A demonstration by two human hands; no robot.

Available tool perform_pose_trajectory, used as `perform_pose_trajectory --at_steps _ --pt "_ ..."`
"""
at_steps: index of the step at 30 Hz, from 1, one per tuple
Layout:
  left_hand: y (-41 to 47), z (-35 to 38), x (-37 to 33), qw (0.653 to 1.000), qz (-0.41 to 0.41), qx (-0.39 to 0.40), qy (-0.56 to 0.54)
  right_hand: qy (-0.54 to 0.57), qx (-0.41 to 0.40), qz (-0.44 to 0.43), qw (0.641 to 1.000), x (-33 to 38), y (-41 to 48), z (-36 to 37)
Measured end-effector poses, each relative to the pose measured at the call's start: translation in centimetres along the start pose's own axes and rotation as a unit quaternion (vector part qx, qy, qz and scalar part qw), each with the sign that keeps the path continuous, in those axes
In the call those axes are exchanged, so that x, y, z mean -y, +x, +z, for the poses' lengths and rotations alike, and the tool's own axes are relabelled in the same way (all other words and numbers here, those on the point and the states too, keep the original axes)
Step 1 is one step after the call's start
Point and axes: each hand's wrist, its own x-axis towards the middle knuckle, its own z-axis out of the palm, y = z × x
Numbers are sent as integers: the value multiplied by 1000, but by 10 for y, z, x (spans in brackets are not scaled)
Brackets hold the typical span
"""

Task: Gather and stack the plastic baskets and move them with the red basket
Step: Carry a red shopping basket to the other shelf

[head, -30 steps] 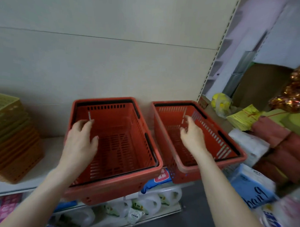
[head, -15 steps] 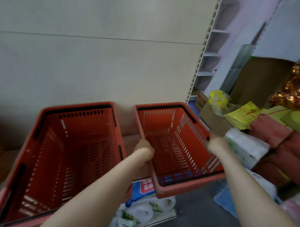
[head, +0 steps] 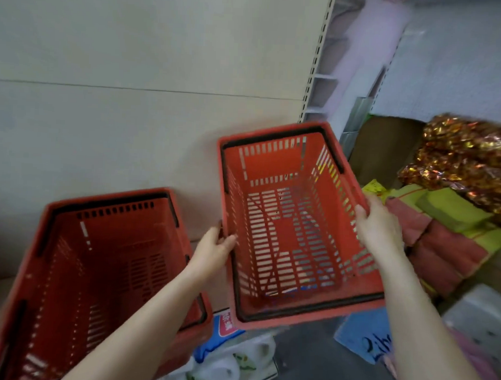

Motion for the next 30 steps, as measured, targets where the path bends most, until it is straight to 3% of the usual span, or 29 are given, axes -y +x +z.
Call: perform_pose_trajectory --at_steps 6,11,21,30 --pt "-43 -74 -55 989 144 -31 -12 106 -121 -58 985 66 -43 -36" --pt "-82 -155 -84 975 214 -58 29 163 -162 -102 968 140 -94 -57" --pt "-160 -280 -85 958 210 -159 116 249 -52 -100 962 240 -160 -46" --pt "-180 -302 -39 961 127 -190 155 281 52 -29 958 244 -179 20"
